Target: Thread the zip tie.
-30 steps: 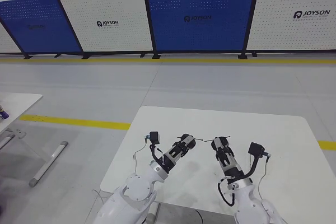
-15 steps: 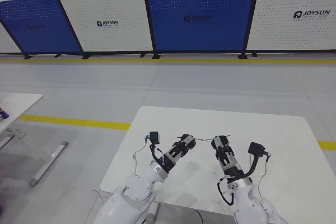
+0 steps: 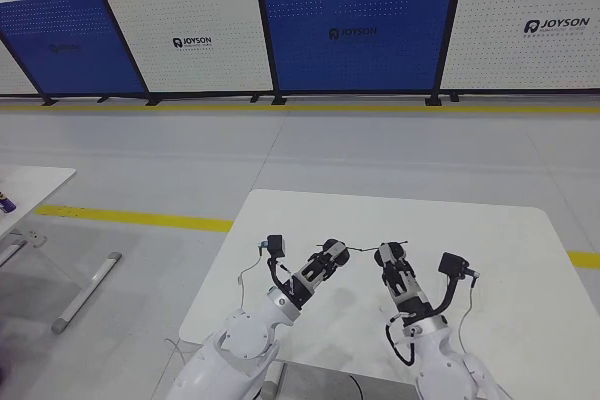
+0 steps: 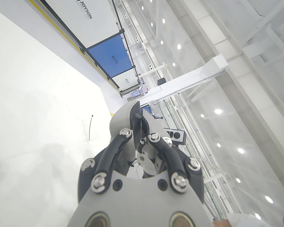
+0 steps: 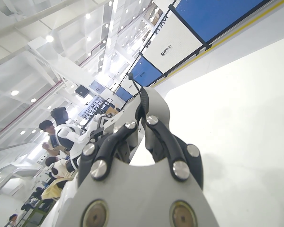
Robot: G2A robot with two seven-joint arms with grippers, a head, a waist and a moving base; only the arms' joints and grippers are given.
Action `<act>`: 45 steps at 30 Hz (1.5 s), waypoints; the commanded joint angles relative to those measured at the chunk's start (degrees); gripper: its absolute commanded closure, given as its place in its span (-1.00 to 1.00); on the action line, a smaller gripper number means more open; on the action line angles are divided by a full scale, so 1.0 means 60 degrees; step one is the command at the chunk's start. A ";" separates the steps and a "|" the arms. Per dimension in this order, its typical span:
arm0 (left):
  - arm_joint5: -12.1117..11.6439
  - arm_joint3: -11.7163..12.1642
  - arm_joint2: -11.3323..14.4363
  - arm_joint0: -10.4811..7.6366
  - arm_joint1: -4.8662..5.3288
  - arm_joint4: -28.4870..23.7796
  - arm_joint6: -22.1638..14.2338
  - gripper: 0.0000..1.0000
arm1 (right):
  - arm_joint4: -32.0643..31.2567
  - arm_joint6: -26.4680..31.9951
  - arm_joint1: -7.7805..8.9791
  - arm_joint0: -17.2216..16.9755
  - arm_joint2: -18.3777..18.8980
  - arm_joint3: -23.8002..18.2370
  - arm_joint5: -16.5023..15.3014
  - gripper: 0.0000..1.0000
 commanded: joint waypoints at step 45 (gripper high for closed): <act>0.0000 0.0000 0.0000 0.0000 0.0000 0.0000 0.0000 1.00 | -0.0435 -0.0236 -0.0258 -0.0155 0.0142 0.0077 -0.0218 1.00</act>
